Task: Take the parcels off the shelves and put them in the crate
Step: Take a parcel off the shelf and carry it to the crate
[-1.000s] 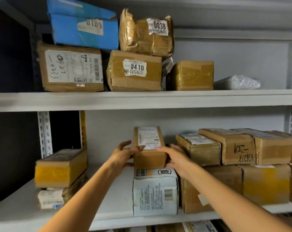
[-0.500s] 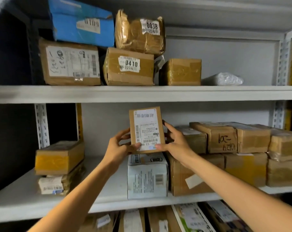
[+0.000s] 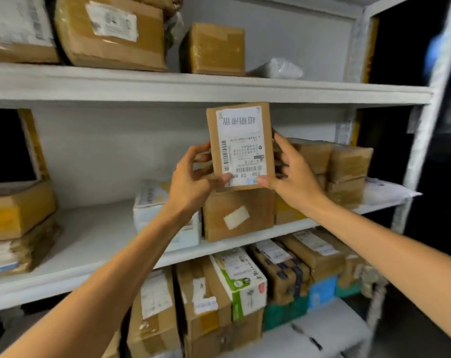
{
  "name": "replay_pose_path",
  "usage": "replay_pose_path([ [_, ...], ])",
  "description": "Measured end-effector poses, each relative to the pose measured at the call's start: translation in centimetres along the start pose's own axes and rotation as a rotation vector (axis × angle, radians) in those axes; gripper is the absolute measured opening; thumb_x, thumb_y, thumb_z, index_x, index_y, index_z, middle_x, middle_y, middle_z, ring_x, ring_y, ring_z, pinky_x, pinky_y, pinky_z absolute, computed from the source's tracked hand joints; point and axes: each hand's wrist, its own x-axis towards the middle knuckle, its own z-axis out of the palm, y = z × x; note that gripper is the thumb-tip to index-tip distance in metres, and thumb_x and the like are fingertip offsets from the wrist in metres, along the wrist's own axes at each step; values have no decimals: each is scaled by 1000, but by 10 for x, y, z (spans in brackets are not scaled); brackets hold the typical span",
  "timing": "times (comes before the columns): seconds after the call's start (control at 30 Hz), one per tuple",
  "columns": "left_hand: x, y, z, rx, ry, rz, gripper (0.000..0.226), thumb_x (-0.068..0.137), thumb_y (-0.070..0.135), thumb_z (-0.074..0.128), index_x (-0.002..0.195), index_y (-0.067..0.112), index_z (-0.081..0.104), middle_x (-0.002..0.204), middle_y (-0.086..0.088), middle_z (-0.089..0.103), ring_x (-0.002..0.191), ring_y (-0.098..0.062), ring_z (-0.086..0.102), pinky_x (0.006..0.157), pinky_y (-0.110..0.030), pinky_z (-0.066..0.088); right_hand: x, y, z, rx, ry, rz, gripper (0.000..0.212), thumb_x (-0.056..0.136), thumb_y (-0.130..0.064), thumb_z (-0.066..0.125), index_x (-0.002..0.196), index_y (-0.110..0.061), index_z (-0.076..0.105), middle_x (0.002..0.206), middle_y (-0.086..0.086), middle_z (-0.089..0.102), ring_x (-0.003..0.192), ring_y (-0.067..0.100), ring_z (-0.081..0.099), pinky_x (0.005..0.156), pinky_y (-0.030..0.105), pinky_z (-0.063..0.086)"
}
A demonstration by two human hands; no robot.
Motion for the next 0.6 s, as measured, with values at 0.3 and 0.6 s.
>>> replay_pose_path([
  [0.3, -9, -24, 257, -272, -448, -14, 56, 76, -4, 75, 126, 8, 50, 115, -1, 63, 107, -14, 63, 84, -36, 58, -112, 58, -204, -287, 374, 229, 95, 76, 0, 77, 152, -26, 25, 137, 3, 55, 122, 16, 55, 91, 26, 54],
  [0.6, -66, 17, 513, -520, -892, -42, 63, 76, -5, 75, 128, 21, 52, 113, 1, 63, 99, -14, 66, 80, -30, 58, -245, 61, -382, -589, 701, 409, 90, 81, -7, 74, 151, -32, 23, 115, -26, 54, 102, 0, 57, 79, 11, 51],
])
